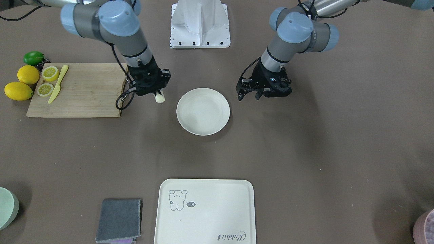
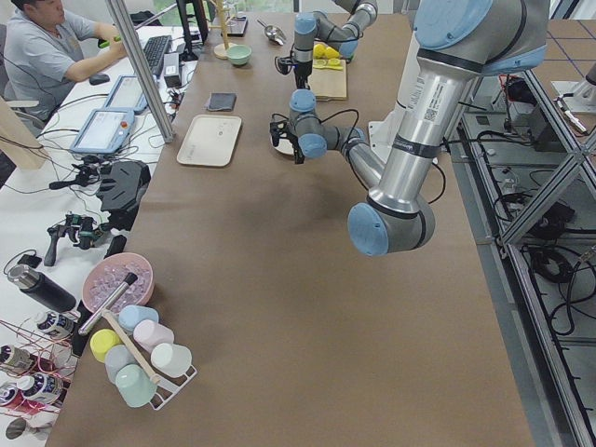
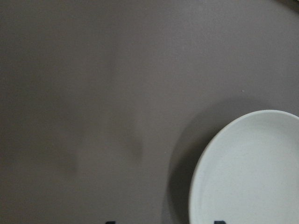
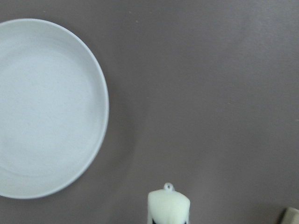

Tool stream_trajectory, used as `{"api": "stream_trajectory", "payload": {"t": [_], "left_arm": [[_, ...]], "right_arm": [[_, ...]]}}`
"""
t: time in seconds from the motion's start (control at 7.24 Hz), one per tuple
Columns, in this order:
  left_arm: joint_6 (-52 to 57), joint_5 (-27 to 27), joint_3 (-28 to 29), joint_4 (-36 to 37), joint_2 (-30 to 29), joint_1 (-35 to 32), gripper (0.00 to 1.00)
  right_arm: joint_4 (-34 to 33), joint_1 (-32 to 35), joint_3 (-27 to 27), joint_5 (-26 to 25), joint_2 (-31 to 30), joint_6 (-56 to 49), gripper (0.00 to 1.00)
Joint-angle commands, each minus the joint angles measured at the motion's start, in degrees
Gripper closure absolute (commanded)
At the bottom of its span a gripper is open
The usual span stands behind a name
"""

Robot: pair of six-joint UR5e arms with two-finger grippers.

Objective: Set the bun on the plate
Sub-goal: 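Lower the bun onto the plate with right gripper while left arm draws back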

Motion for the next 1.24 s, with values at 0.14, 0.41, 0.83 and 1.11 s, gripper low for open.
{"api": "stream_trajectory", "payload": {"t": [0.14,0.41,0.83,1.11], "left_arm": [[10.9,-3.5,-6.5,-0.4,10.7,-2.5,0.18],[10.8,-3.4,-6.1,-0.3,10.1,-2.5,0.14],[10.8,-3.3,-5.4,-0.3,9.9,-2.2,0.13],[10.7,-3.0,-5.4,-0.3,9.8,-2.1,0.13]], "right_arm": [[2.8,-3.7,-14.9,-4.4,11.8,8.4,0.82],[6.4,-4.9,-17.6,-4.6,11.4,13.9,0.73],[6.5,-5.1,-17.6,-5.8,11.9,15.2,0.65],[6.6,-5.1,-17.6,-5.9,11.7,15.2,0.20]]}}
